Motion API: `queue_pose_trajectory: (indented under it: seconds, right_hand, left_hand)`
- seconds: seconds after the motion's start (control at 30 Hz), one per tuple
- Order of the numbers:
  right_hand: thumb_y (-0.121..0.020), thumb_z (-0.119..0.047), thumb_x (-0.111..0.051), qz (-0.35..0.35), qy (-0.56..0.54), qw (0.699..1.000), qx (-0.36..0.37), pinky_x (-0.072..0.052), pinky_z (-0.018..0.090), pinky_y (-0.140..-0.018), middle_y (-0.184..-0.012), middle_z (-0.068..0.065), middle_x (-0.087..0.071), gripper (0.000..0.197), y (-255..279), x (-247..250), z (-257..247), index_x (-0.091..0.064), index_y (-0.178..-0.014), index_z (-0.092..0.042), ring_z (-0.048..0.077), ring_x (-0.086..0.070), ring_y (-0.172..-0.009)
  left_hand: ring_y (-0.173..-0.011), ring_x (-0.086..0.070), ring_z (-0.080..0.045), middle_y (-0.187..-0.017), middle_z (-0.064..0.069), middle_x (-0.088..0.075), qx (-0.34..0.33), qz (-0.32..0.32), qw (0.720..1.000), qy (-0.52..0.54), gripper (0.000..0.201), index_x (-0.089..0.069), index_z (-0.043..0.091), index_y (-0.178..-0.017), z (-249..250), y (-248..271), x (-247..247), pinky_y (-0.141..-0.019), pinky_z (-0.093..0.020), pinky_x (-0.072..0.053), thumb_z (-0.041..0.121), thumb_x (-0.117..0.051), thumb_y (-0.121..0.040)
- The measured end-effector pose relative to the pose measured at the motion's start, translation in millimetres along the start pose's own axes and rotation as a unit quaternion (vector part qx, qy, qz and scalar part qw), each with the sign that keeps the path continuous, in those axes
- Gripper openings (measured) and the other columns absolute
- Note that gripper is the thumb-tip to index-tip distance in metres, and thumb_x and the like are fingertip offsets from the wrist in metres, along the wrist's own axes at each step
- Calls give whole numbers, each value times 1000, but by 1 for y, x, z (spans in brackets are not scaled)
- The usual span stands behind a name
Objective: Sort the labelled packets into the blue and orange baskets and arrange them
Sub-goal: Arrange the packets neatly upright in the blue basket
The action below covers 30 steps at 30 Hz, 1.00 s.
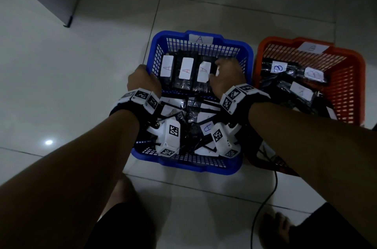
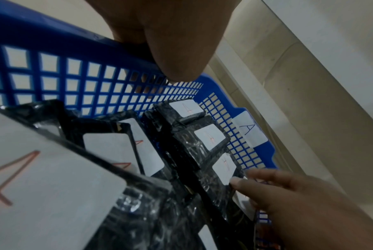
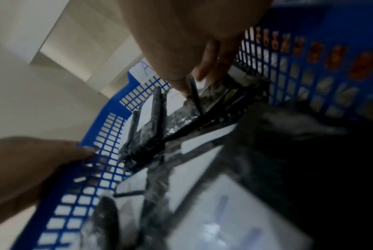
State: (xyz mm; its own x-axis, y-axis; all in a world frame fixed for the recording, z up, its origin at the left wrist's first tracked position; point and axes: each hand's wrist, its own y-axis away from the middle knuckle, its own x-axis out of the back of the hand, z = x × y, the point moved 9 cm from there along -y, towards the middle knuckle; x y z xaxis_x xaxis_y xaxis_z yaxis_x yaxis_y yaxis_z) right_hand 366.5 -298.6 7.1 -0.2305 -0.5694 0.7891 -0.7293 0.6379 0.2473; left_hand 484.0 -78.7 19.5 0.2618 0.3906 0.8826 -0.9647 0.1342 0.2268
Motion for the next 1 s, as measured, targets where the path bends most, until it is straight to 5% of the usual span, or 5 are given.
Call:
queue_pose_trajectory:
  seconds: [0.33,0.47,0.53,0.73,1.0]
  right_hand:
    - [-87,-21,-58,-20,106,981,159,-48,39,-92,-116,6,-59,25,18,4,-24,-67,-109,-15,24,-53,-109]
    - [-86,-23,-63,-218,88,953,189,-55,36,-81,-98,-1,-67,12,46,-11,-29,-69,-96,-19,18,-62,-92]
    - [-81,-33,-71,-310,131,921,194,-55,33,-81,-99,-5,-66,21,65,-22,-24,-69,-98,-22,14,-62,-92]
    - [-79,-44,-73,-332,198,888,251,-47,28,-82,-100,-9,-47,31,89,-25,-19,-65,-102,-24,13,-54,-100]
    - [-75,-39,-77,-346,166,888,252,-49,30,-79,-98,-7,-53,32,97,-27,-5,-57,-95,-25,14,-56,-92]
  left_hand:
    - [-105,-56,-36,-118,-20,-58,-71,9,997,0,34,-52,2,-122,9,5,6,-77,-31,-42,16,-50,-91]
    - [-103,-55,-34,-114,-18,-58,-242,38,969,-33,38,-59,10,-120,36,26,20,-84,-43,-50,25,-58,-86]
    - [-93,-63,-25,-100,-8,-67,-301,-40,953,-16,25,-68,15,-104,50,38,14,-80,-39,-53,30,-62,-85]
    - [-86,-65,-14,-77,6,-65,-209,-301,925,-101,36,-69,19,-92,42,71,-35,-87,-29,-52,43,-81,-68]
    - [-80,-59,-20,-75,1,-60,-182,-324,916,-153,36,-68,10,-96,25,77,-46,-75,-25,-48,34,-80,-72]
